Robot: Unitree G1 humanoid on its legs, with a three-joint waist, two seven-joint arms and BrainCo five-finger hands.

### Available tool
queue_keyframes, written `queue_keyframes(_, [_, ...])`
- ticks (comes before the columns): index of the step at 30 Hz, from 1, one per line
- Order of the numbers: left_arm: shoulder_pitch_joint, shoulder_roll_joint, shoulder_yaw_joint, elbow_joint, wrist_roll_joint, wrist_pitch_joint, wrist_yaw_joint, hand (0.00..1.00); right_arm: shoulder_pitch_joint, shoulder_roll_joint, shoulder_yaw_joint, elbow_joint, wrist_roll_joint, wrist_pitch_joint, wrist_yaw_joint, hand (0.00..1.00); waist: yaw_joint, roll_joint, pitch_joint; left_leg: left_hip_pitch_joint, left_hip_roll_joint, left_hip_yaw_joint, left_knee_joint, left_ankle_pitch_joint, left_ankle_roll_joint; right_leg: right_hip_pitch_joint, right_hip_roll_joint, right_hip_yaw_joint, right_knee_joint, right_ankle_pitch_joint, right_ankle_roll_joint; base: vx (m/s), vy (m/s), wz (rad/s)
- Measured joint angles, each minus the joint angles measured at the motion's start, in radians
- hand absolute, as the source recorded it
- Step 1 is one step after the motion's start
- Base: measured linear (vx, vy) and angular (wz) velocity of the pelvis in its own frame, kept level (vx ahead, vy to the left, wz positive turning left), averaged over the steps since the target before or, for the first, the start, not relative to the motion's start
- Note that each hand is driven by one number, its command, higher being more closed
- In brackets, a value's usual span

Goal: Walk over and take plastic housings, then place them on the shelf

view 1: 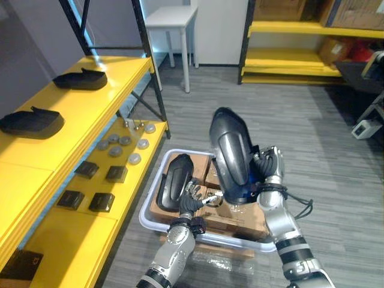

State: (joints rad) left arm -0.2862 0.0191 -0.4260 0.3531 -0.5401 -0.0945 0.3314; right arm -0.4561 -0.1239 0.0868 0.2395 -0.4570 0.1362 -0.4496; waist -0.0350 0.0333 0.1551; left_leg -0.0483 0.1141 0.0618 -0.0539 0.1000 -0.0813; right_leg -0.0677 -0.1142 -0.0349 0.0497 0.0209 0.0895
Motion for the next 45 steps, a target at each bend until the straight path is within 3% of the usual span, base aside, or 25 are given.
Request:
queue_keyframes(7, [-0.078,0.0,-0.024,0.101,-0.018,0.025,0.042,0.0,0.092,0.021,0.117,-0.134,0.0,-0.009,-0.001,1.0,-0.003,-0.021,-0.039,0.029,0.012,0.021,-0.032,0.019,-0.006,0.013,0.014,0.017,-0.018,0.014,-0.004,-0.01,0.011,-0.08])
queue_keyframes(9, [-0.093,0.0,-0.023,0.101,-0.082,0.026,0.058,0.0,0.123,0.022,0.149,-0.166,0.002,-0.033,0.0,1.0,-0.01,-0.026,-0.056,0.038,0.012,0.021,-0.032,0.019,-0.007,0.033,0.014,0.016,-0.04,0.023,-0.005,0.0,0.0,0.0])
queue_keyframes(10, [-0.101,-0.001,-0.023,0.101,-0.105,0.025,0.058,1.0,0.13,0.022,0.16,-0.171,0.003,-0.039,0.001,1.0,-0.01,-0.028,-0.061,0.038,0.013,0.022,-0.032,0.019,-0.007,0.033,0.014,0.017,-0.044,0.025,-0.006,0.0,0.0,0.0])
queue_keyframes(14, [-0.127,0.001,-0.004,0.111,-0.27,-0.012,0.055,1.0,0.166,0.021,0.206,-0.182,0.031,-0.064,0.003,1.0,-0.012,-0.031,-0.071,0.043,0.014,0.024,-0.032,0.019,-0.007,0.037,0.016,0.019,-0.046,0.028,-0.007,0.0,0.004,-0.01])
queue_keyframes(18, [-0.126,0.003,0.021,0.139,-0.359,-0.05,0.054,1.0,0.209,0.021,0.232,-0.182,0.055,-0.077,0.007,1.0,-0.012,-0.04,-0.078,0.05,0.013,0.024,-0.032,0.019,-0.007,0.061,0.015,0.019,-0.08,0.047,-0.006,0.0,0.0,0.0])
queue_keyframes(25, [-0.071,-0.013,0.049,0.137,-0.401,-0.131,0.04,1.0,0.245,0.022,0.264,-0.182,0.069,-0.109,0.006,1.0,-0.01,-0.048,-0.085,0.07,0.014,0.02,-0.032,0.018,-0.008,0.094,0.015,0.013,-0.102,0.054,-0.007,0.0,0.007,0.02])
queue_keyframes(29, [-0.022,-0.022,0.071,0.123,-0.401,-0.138,0.012,1.0,0.263,0.022,0.286,-0.18,0.078,-0.119,0.007,1.0,-0.01,-0.052,-0.088,0.07,0.013,0.006,-0.032,0.018,-0.009,0.103,0.014,-0.003,-0.107,0.054,-0.007,0.0,0.014,0.09])
queue_keyframes(33, [0.071,-0.03,0.116,0.017,-0.406,-0.138,-0.006,1.0,0.255,0.027,0.324,-0.175,0.088,-0.162,0.01,1.0,0.005,-0.055,-0.09,0.061,0.013,-0.014,-0.03,0.02,-0.011,0.109,0.014,-0.022,-0.106,0.054,-0.007,0.01,0.012,0.12])
queue_keyframes(37, [0.167,-0.034,0.171,-0.099,-0.384,-0.138,-0.008,1.0,0.235,0.067,0.354,-0.136,0.1,-0.217,0.012,1.0,0.015,-0.048,-0.083,-0.011,0.004,-0.152,0.006,0.036,-0.027,0.109,0.014,-0.156,-0.051,0.007,-0.012,-0.02,-0.026,1.06])
queue_keyframes(38, [0.189,-0.034,0.185,-0.129,-0.367,-0.137,-0.007,1.0,0.225,0.065,0.368,-0.129,0.112,-0.229,0.017,1.0,0.028,-0.041,-0.075,-0.046,-0.002,-0.222,0.011,0.051,-0.033,0.108,0.01,-0.238,0.006,-0.037,-0.018,-0.09,-0.079,2.09])
queue_keyframes(39, [0.21,-0.036,0.198,-0.169,-0.33,-0.136,-0.005,1.0,0.215,0.064,0.371,-0.128,0.119,-0.245,0.026,1.0,0.036,-0.027,-0.068,-0.075,0.004,-0.223,-0.016,0.022,-0.025,0.116,0.003,-0.343,0.046,-0.07,-0.02,-0.11,-0.087,2.44])
queue_keyframes(40, [0.213,-0.039,0.206,-0.182,-0.306,-0.135,-0.004,1.0,0.214,0.061,0.368,-0.132,0.126,-0.252,0.031,1.0,0.037,-0.028,-0.065,-0.092,0.013,-0.167,-0.013,-0.005,-0.003,0.129,-0.006,-0.411,0.046,-0.078,-0.019,-0.07,-0.072,2.89])
queue_keyframes(41, [0.213,-0.039,0.222,-0.204,-0.255,-0.135,-0.002,1.0,0.2,0.048,0.364,-0.128,0.141,-0.263,0.04,1.0,0.044,-0.032,-0.061,-0.146,0.037,0.021,0.022,-0.045,0.058,0.149,-0.034,-0.523,0.042,-0.09,-0.013,0.0,-0.007,2.86])
queue_keyframes(42, [0.219,-0.039,0.246,-0.225,-0.215,-0.134,0.002,1.0,0.169,0.039,0.369,-0.111,0.153,-0.27,0.059,1.0,0.062,-0.016,-0.055,-0.187,0.08,0.262,0.069,-0.056,0.072,0.164,-0.054,-0.614,0.044,-0.099,-0.009,0.03,0.025,2.66])
queue_keyframes(44, [0.232,-0.038,0.269,-0.256,-0.154,-0.131,0.009,1.0,0.161,0.045,0.368,-0.108,0.166,-0.271,0.08,1.0,0.075,0.015,-0.057,-0.19,0.116,0.518,0.117,-0.045,0.066,0.2,-0.069,-0.732,0.045,-0.115,0.017,0.18,0.095,2.06])
queue_keyframes(45, [0.259,-0.034,0.286,-0.304,-0.11,-0.127,0.009,1.0,0.166,0.053,0.372,-0.113,0.178,-0.275,0.09,1.0,0.08,0.015,-0.056,-0.19,0.105,0.552,0.119,-0.019,0.064,0.224,-0.089,-0.788,0.06,-0.123,0.04,0.25,0.118,1.68])
